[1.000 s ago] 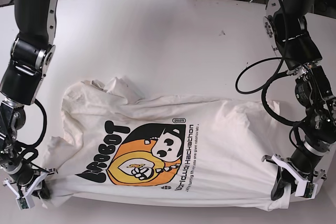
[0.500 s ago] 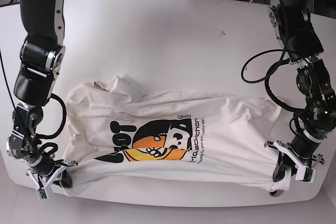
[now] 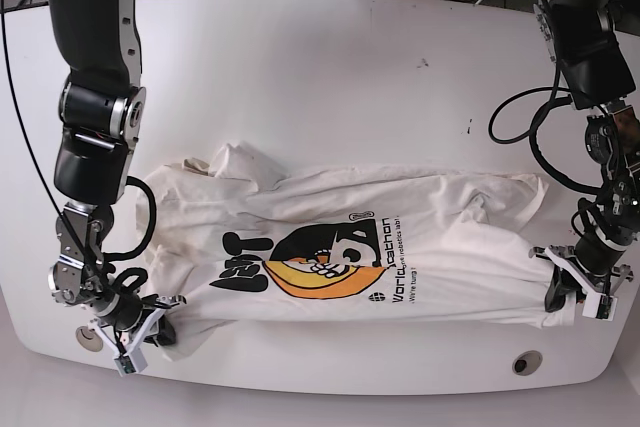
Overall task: Layout the t-shirt on the table in an organized manner, then fold the t-shirt properly
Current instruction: 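Release the hem with the right gripper and raise it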
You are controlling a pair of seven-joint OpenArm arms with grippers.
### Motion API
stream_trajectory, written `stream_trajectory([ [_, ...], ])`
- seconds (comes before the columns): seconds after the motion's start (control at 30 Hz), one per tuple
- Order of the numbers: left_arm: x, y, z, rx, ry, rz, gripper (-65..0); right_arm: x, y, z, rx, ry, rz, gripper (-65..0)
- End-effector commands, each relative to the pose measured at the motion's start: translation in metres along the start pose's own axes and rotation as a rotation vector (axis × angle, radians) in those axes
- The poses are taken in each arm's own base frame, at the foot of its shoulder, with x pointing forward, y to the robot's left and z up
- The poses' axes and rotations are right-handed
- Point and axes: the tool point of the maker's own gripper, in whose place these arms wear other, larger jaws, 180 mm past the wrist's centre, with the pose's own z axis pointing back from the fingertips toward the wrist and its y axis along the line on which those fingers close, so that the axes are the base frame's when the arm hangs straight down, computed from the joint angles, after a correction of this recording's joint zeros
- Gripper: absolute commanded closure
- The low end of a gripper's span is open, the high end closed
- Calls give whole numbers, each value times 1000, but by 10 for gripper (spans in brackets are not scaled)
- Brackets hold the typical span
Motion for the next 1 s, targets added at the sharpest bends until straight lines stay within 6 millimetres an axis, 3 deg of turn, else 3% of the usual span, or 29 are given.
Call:
stream_trajectory([
  [0.0,24,16,3,23,-77,4,0,38,5,-1,1,-87,23,-16],
  [0.23,7,44,7,68,-61,54,0,36,35,-17,37,-62,55,-16],
  [0.37,19,65,15,110,-83,56,0,46,44,-21,50,-73,67,-22],
  [0.47,35,81,22,142,-115,57,0,70,48,-20,53,-109,82,-95],
  [0.57,48,97,26,168,-130,52,0,87,54,-20,61,-137,89,-216],
  [0.67,65,113,29,189,-152,59,0,114,61,-18,70,-181,103,-335],
  [0.83,89,130,34,213,-190,65,0,165,62,-6,63,-257,135,-472],
  [0.97,109,134,38,222,-227,57,-97,193,61,3,55,-294,153,-572],
])
